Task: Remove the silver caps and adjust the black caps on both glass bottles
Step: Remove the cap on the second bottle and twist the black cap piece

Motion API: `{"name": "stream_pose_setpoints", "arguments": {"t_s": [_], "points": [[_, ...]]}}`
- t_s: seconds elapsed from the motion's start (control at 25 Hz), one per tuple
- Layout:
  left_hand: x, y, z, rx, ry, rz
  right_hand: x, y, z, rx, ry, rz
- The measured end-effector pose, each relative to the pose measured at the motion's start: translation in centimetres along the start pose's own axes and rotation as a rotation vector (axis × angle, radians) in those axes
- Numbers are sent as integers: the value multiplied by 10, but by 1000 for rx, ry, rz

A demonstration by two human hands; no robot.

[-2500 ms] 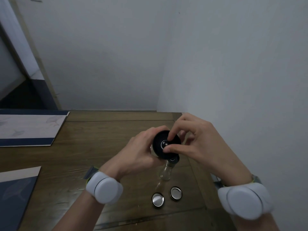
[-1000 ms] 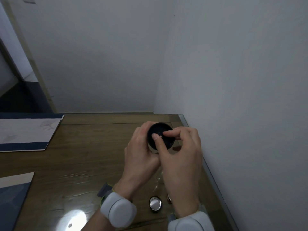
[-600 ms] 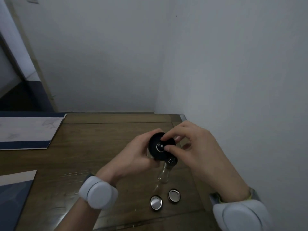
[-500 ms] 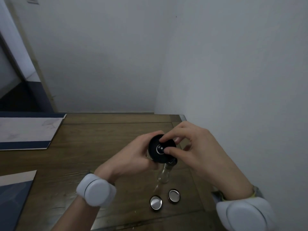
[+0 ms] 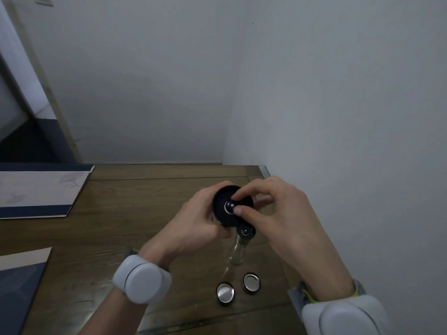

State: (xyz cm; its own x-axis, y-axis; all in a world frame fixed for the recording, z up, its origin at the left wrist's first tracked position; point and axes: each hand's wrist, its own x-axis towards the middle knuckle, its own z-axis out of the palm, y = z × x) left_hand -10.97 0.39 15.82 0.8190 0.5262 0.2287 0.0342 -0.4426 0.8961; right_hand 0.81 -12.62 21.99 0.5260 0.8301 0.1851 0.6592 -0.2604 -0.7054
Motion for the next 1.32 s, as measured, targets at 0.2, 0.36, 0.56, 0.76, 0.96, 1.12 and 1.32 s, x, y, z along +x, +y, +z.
{"name": "stream_pose_setpoints", "arguments": {"t_s": [0.2,0.36,0.56,0.76,0.96,1.12,1.32], "points": [[3,-2,18,-20,260,-5,-7,-5,23,99,262,43],[8,6,31,-39,438,-4,-8,-12,42,205,436,55],[20,18,37,-64,563,15,6,-13,46,220,496,19],[37,9,14,-42,364,9,25,0,14,85,280,-97],[48,13,-13,91,47,-7,37,1,-11,-190,191,-161],[49,17,-14,136,54,0,36,1,-7,-161,197,-169],[45,15,-8,176,114,-28,37,4,0,-129,229,-151]]}}
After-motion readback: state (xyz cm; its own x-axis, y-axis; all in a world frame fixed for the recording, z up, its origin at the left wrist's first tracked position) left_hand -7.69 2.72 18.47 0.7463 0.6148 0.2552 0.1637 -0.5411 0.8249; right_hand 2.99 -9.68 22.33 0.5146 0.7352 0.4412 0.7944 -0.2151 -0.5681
